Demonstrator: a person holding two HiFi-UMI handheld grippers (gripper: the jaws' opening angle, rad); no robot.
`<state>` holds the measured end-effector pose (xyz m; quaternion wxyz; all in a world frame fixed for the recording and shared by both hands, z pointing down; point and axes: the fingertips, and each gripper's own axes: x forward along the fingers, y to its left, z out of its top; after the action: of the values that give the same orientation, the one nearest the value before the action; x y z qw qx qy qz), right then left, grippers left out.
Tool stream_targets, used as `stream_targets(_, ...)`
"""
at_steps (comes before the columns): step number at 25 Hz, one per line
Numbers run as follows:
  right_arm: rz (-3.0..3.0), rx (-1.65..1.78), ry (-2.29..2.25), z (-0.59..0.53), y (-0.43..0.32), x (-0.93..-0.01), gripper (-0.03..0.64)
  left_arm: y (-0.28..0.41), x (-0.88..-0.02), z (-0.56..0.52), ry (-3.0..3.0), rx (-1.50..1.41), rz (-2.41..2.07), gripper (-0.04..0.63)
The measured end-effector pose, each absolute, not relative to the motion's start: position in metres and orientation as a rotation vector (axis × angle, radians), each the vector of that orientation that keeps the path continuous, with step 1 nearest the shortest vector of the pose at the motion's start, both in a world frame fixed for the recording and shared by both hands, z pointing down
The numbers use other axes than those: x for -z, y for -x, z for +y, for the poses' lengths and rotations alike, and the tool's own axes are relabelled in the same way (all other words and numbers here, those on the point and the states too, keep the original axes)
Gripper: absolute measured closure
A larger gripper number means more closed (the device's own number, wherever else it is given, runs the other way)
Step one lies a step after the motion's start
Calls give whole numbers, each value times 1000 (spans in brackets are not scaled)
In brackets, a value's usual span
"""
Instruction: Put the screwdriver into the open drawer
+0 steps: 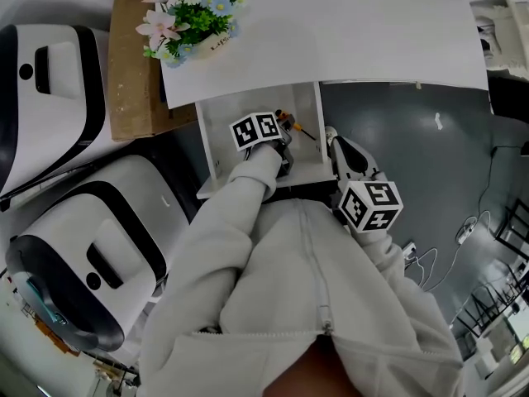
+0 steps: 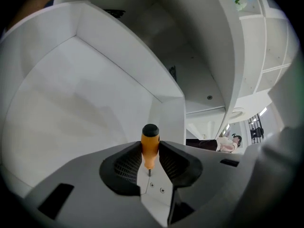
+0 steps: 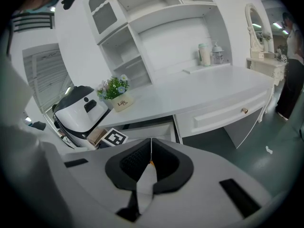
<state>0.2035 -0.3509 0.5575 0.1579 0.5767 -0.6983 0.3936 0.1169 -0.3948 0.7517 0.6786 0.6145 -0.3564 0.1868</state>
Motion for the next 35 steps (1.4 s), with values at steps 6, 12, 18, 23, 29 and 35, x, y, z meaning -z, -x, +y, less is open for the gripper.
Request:
stream_targets(6, -1974, -1146, -1636, -351, -209, -564, 583, -127, -768, -388, -1358, -523, -742, 474)
stream_targets(12, -1957, -1153, -1630, -352, -214, -567, 583, -137, -781, -378, -1339, -598, -705, 474)
stream_targets(18, -1945, -1158, -1621, -351, -216, -570, 583, -146, -783, -382, -1375, -598, -677, 472)
stream_targets(23, -1949, -1151, -1620, -352, -217, -569, 583, -151, -778, -386, -1381, -573, -679, 457)
stream_targets(29, -1962, -1141, -1628, -354, -213, -566, 583, -147, -763, -394, -1393, -523, -682, 423)
stream_targets(35, -1982, -1117, -1648, -360, -204, -561, 583, -135, -733, -406, -1431, -438, -679, 420)
